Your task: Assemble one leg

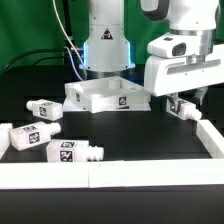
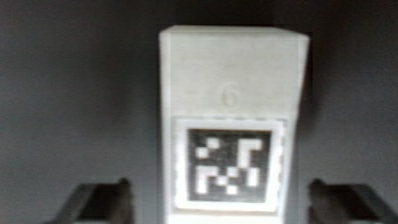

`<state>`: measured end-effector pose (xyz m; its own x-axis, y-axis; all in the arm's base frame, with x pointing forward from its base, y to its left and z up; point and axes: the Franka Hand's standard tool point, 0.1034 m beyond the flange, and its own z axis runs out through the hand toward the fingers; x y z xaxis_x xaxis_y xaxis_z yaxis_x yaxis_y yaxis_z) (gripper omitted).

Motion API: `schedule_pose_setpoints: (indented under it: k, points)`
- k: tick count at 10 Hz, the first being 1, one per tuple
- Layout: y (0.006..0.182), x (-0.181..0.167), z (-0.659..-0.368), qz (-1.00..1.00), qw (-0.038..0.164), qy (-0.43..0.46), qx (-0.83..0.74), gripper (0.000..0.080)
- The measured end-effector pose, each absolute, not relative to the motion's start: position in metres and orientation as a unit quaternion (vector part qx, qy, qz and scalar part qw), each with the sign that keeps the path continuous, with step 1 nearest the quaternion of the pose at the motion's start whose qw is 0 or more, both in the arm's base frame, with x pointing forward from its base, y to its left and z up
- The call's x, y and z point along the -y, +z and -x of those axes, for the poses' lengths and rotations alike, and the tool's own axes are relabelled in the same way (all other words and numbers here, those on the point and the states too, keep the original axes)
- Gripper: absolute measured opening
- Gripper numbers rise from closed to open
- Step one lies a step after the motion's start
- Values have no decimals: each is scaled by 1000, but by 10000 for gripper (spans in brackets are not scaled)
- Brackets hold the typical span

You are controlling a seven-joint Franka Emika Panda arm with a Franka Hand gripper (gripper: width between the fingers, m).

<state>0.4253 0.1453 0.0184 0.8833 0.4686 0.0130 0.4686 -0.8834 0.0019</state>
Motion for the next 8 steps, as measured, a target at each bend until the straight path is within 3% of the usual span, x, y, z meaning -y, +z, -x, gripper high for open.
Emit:
schedule_pose_setpoints:
  k: [1, 4, 6, 8]
  points:
    - [31, -139, -426, 968, -3, -2, 249, 602]
    - [75, -96, -423, 958, -10, 0, 288, 645]
    - [75, -75, -439, 954, -7, -5, 298, 649]
    - [74, -79, -436, 953, -6, -3, 302, 649]
